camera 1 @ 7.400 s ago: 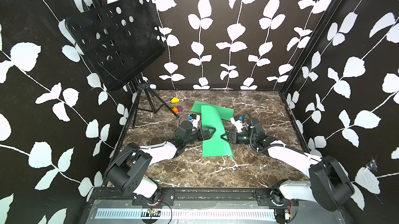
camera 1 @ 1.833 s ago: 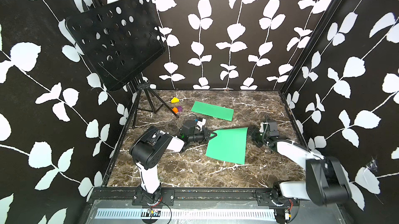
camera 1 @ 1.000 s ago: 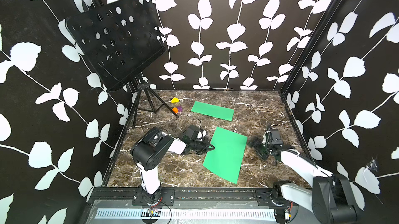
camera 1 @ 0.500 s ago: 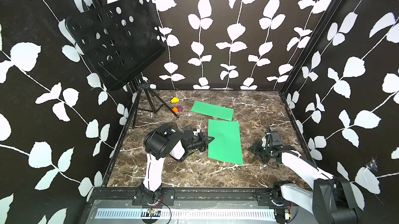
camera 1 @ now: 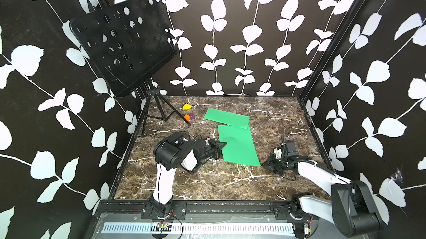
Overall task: Fold the rectangular paper in half along the long edge
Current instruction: Fold the paper at the center of the board.
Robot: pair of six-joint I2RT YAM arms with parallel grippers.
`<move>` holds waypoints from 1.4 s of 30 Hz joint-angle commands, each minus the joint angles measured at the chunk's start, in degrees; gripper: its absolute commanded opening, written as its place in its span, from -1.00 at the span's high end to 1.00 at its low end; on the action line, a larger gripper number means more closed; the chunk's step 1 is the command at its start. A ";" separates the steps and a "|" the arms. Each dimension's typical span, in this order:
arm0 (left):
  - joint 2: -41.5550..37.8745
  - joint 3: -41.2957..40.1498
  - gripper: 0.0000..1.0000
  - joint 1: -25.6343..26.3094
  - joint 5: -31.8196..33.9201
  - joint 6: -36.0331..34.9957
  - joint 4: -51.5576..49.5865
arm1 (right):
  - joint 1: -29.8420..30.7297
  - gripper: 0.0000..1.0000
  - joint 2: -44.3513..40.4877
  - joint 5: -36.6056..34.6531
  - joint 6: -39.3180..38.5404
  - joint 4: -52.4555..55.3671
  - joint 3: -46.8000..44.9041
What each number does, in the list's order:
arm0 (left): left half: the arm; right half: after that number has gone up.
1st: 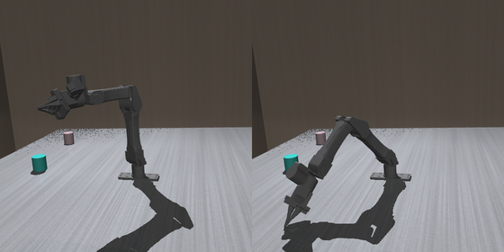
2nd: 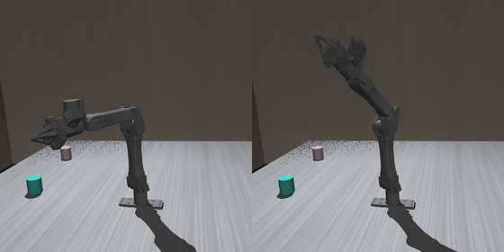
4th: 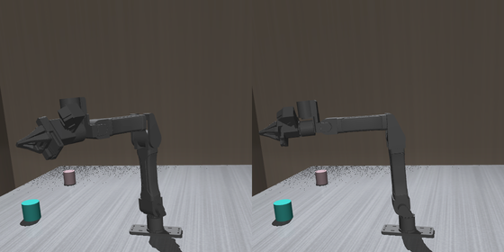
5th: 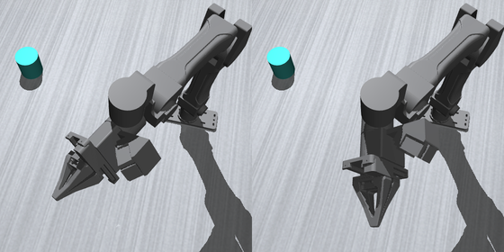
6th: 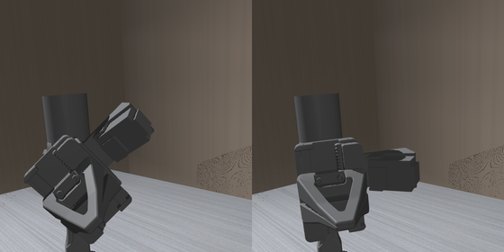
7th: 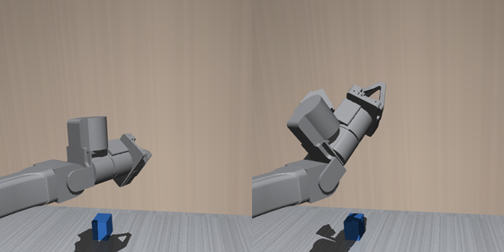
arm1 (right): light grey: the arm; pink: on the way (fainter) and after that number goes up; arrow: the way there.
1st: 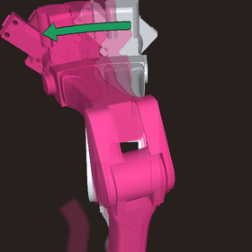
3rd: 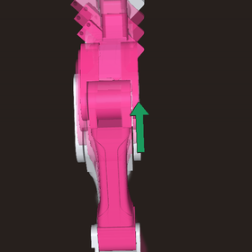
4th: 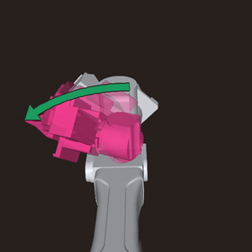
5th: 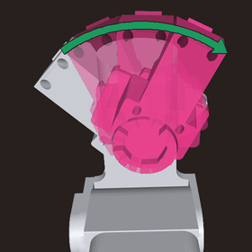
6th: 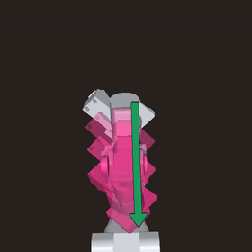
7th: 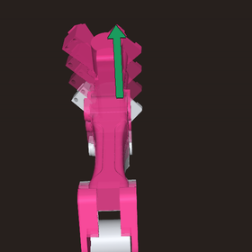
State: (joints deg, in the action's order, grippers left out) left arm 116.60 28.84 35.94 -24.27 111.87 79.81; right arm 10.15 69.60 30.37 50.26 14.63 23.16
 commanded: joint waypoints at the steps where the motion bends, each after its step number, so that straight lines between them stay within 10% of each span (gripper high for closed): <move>1: -0.93 0.34 1.00 -0.08 0.27 2.20 0.52 | 0.70 0.78 2.64 2.20 2.63 -6.25 -1.82; 28: -2.23 -8.26 1.00 -0.44 -6.86 -4.18 -2.49 | -0.41 0.48 26.22 11.90 5.55 -36.59 6.90; 35: -9.25 -7.69 1.00 -0.44 -9.74 -17.05 -23.92 | -0.39 0.16 27.06 11.73 5.38 -33.54 6.99; 42: -16.83 -3.51 1.00 -0.44 -8.45 -28.28 -45.14 | 0.02 0.27 26.86 13.05 5.34 -33.47 5.32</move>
State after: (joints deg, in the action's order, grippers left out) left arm 101.54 24.34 35.83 -32.51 89.36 48.86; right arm 9.98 94.94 44.29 55.13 -22.24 29.98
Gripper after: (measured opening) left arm 0.047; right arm 0.368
